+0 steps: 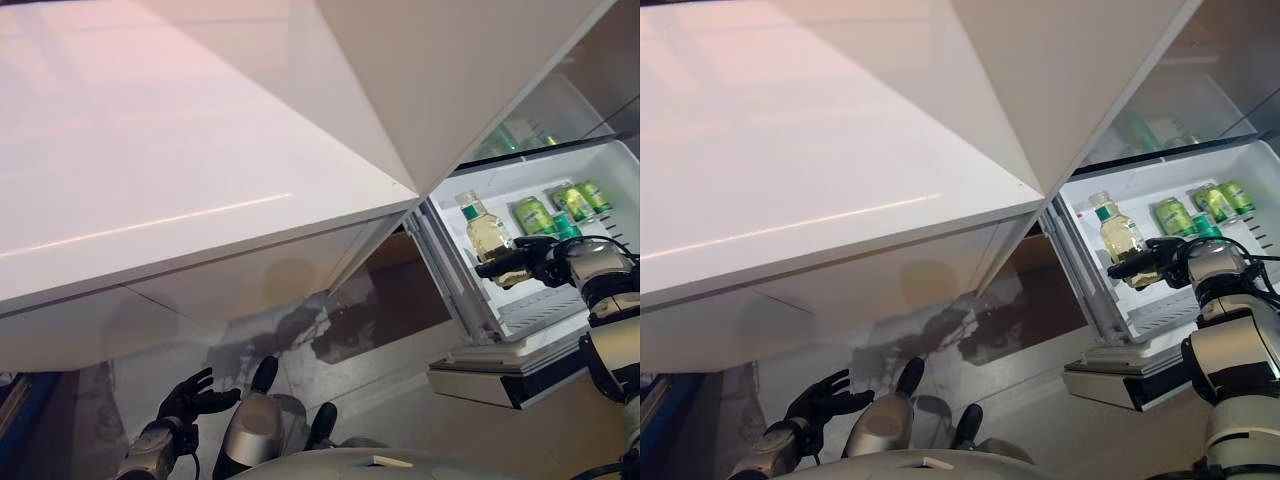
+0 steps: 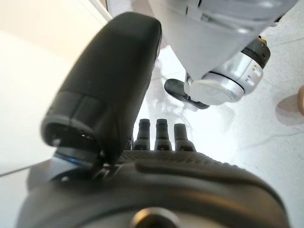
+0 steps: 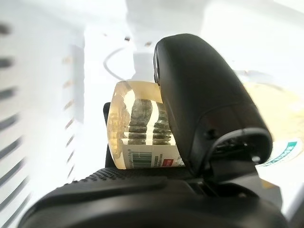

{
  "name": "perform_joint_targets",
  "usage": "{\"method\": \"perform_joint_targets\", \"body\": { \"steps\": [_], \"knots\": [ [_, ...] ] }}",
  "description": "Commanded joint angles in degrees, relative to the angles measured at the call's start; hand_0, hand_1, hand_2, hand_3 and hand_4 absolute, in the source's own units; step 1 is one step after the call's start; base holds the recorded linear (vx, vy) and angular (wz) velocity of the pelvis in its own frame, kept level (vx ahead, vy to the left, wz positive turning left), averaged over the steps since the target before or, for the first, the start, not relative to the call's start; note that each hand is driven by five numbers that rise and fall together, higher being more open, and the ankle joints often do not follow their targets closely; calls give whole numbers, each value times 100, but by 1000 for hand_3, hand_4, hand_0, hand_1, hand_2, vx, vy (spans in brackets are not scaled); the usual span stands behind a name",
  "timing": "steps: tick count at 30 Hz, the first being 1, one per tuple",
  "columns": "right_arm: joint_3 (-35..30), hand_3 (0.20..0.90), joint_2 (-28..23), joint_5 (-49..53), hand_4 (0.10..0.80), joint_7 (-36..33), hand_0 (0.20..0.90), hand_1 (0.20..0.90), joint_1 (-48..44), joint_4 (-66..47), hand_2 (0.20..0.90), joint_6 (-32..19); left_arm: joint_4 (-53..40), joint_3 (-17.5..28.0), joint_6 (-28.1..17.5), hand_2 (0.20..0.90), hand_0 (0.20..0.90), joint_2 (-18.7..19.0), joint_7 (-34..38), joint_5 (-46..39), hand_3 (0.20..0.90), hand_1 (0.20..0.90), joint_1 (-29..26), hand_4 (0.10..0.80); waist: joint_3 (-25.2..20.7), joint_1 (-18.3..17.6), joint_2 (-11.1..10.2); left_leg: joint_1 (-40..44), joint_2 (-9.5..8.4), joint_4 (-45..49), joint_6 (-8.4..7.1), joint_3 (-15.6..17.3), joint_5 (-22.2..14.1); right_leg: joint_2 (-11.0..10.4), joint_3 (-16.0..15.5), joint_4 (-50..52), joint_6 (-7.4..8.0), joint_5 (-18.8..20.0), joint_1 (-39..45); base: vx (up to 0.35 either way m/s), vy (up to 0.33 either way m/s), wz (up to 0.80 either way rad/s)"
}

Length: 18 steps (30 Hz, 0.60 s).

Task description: Put drinks into fridge and close the fridge

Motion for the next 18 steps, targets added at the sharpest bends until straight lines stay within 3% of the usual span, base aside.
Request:
{"method": "perform_joint_targets", "body": {
  "steps": [1,6,18],
  "knots": [
    [318,200,-646,-139,100,-76,300,300,-1085,-104,300,56,-262,-237,-94,900,900,253,45,-116,900,900,162,800,-188,83,51,18,-177,181,248,61,-559,127,89,211,103,516,-486,-5,-22,7],
    [190,200,-407,-235,100,0,300,300,-970,153,300,607,-201,-200,-117,900,900,209,67,-144,900,900,124,800,-152,144,92,-10,-205,184,242,-1,-526,116,38,223,89,515,-499,43,-6,7],
    [173,200,-41,-620,100,392,300,300,-695,408,300,900,-241,-281,-65,900,900,178,136,-260,900,900,-54,800,-24,193,193,-170,-270,256,256,-87,-453,98,15,272,59,541,-604,1,2,2]
  ]
}}
